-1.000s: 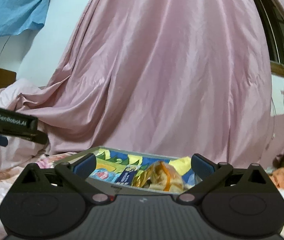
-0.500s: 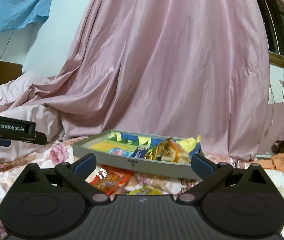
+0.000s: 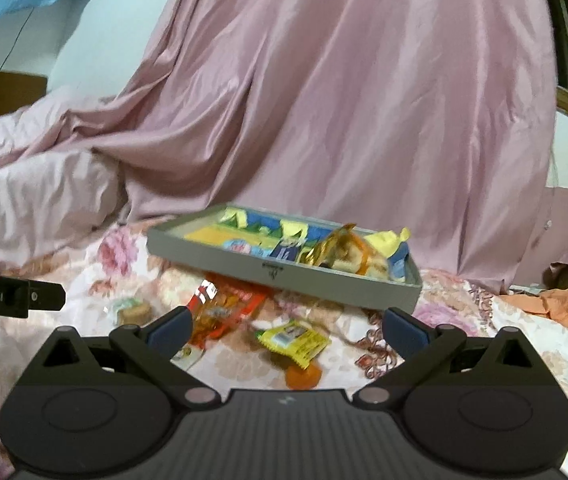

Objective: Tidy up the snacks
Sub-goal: 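Withdraw both tools back toward the remaining snacks, then lower the left tool toward the clear-wrapped biscuit while the right tool approaches the orange packet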

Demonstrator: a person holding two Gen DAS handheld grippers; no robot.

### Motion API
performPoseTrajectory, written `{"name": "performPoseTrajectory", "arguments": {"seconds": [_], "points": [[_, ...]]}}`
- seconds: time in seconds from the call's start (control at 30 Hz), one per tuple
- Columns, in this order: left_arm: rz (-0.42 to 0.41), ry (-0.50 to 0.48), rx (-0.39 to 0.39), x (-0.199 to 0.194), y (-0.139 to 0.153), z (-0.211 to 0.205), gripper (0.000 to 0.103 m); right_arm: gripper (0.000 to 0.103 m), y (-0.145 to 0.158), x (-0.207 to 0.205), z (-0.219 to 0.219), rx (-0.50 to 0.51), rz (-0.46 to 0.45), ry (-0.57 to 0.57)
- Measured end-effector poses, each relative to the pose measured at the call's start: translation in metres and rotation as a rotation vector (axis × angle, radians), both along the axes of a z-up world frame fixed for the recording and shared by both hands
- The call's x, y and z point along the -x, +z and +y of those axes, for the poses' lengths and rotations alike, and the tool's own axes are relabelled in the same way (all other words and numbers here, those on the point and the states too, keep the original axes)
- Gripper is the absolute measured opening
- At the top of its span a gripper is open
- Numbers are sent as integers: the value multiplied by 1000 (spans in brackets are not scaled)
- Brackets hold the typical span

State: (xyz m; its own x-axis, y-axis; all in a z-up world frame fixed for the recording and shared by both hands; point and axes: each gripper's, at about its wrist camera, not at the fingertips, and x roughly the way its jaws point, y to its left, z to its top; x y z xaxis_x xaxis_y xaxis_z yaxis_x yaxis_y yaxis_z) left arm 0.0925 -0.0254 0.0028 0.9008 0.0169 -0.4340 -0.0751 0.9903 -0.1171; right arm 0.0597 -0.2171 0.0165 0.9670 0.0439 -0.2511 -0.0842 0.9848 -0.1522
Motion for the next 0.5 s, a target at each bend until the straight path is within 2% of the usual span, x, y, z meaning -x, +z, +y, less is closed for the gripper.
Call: {"name": "performPoseTrajectory", "arguments": {"seconds": [0.3, 0.5], "points": [[59, -13, -26, -4, -17, 7, 102, 103, -17, -17, 24, 122, 134, 58], [96, -24, -24, -8, -28, 11, 102, 103, -27, -26, 35, 164, 199, 88]]}}
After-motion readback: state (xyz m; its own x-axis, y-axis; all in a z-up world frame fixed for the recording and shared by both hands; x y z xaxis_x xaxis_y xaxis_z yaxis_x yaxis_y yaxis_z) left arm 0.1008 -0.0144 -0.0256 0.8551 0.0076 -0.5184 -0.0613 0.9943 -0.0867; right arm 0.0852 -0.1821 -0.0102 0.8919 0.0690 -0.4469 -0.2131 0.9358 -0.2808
